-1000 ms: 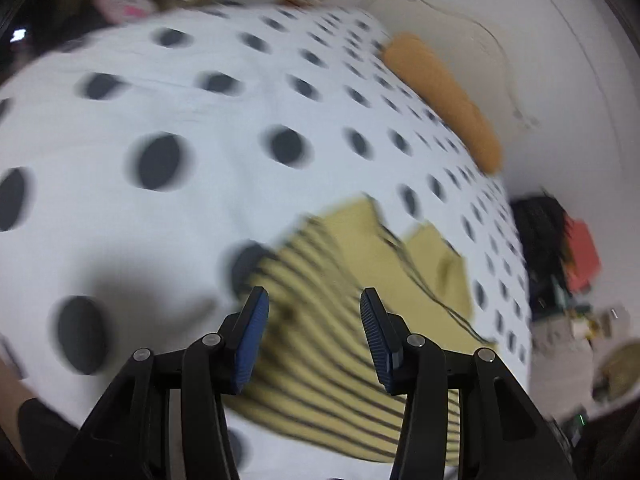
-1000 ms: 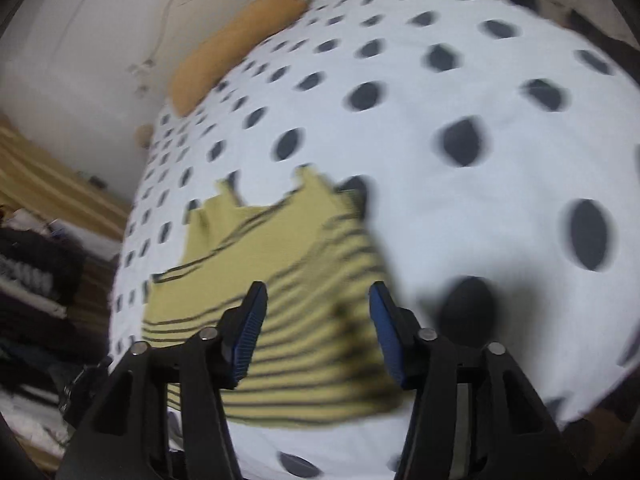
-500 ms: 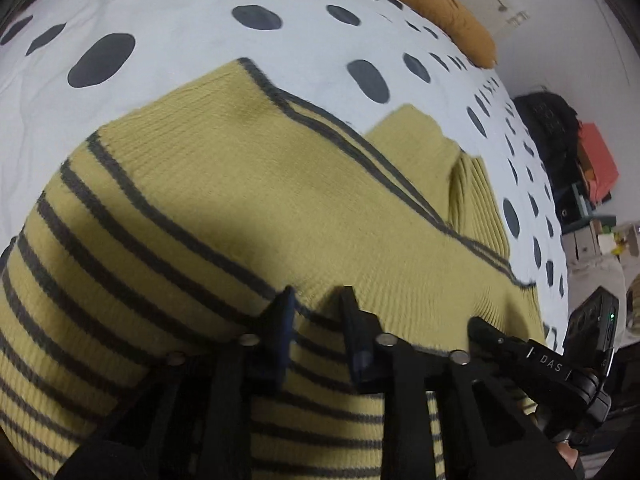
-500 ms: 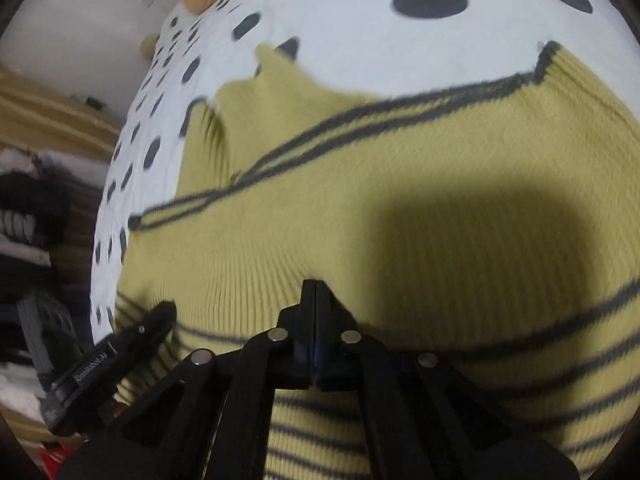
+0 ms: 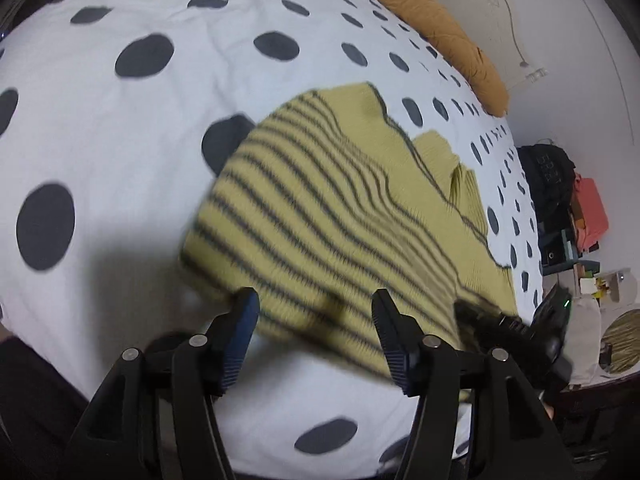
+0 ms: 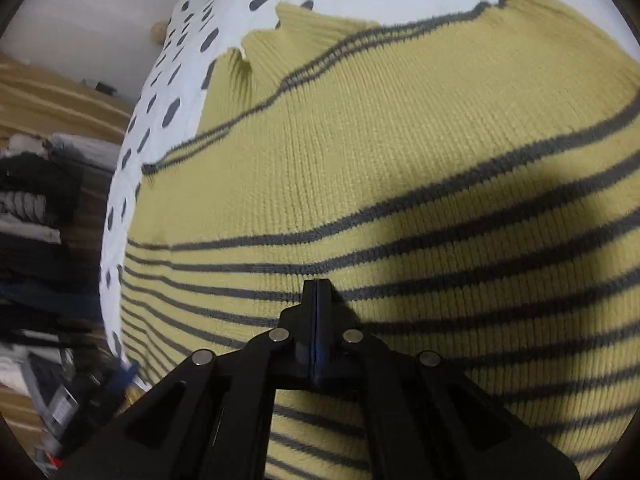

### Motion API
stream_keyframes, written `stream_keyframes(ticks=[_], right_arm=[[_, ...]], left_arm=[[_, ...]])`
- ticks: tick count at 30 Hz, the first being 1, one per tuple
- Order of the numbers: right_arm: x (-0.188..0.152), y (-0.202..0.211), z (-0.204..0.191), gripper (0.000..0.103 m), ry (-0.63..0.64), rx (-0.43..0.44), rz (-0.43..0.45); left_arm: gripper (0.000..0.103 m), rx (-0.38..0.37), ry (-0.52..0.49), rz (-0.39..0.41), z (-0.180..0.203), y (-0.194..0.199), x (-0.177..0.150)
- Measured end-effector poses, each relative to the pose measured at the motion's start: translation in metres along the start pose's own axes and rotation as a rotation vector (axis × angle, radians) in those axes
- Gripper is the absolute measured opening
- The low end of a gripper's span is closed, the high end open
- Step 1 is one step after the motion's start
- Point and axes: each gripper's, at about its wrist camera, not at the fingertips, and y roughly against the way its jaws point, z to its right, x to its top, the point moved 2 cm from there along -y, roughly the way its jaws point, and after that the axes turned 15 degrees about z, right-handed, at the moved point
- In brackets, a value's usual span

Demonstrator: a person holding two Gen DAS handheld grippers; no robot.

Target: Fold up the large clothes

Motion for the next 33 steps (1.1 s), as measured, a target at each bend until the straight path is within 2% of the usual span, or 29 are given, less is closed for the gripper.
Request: stream_keyframes(ticks=[2,5,7,9,12,14,17,18,19,21,22,24,26,29,32,33], right_arm=[[0.001,0.015,-0.019,0.003,0.034,0.04,0.02],[-0.005,0.025,-0.05,0.003,0.127,0.065,0.044],[-0.015,0.011,-0.063,0.003,0.174,0.059,-0.003],[-0.025,-0.015,-0.055,0.002,0.17,0.012,-0.074],[-0.031,-0.023,-0.04,0.0,0.138,0.021,-0.063],[-0.027,-0.009,-0.044,0.0,0.094,0.027,-0.061],[-0.037,0.017,-0.07,0.002,0.154,0.161,-0.04],[-0.044,0.02,-0.073,0.002,0.168,0.173,-0.052],[-0.053,0.019,-0.071,0.002,0.181,0.152,-0.076],[-0.076,-0.002,-0.056,0.0,0.209,0.043,-0.148],[-0.084,-0.01,-0.049,0.0,0.214,0.032,-0.158],[-0.085,-0.012,-0.047,0.0,0.218,0.035,-0.129],[-0.08,-0.002,-0.059,0.0,0.228,0.006,-0.136],[-0.068,0.018,-0.09,0.002,0.276,0.08,-0.051],[-0.051,0.023,-0.098,0.002,0.305,0.029,0.017],[-0.047,0.013,-0.093,0.002,0.278,0.004,-0.005]], left_arm=[[0.074,0.013,-0.001,-0.009,-0.005,-0.002,-0.011],[0.075,0.008,0.081,-0.053,-0.012,-0.015,-0.025],[0.077,-0.014,0.124,-0.069,-0.016,-0.023,-0.031],[0.078,-0.012,0.124,-0.061,-0.016,-0.028,-0.034],[0.08,-0.011,0.118,-0.036,-0.015,-0.035,-0.029],[0.081,-0.008,0.119,-0.025,-0.015,-0.04,-0.024],[0.081,-0.008,0.142,-0.015,-0.016,-0.046,-0.019],[0.081,-0.007,0.15,-0.012,-0.017,-0.048,-0.019],[0.081,-0.006,0.157,-0.009,-0.017,-0.05,-0.019],[0.081,-0.006,0.171,0.004,-0.02,-0.052,-0.016],[0.08,-0.005,0.183,0.008,-0.021,-0.054,-0.014],[0.08,-0.015,0.225,0.016,-0.026,-0.056,-0.009],[0.079,-0.024,0.236,0.026,-0.029,-0.056,-0.004],[0.069,-0.019,0.208,0.035,-0.029,-0.056,0.0],[0.06,-0.011,0.222,0.04,-0.034,-0.054,-0.002],[0.059,-0.017,0.232,0.041,-0.036,-0.053,-0.002]])
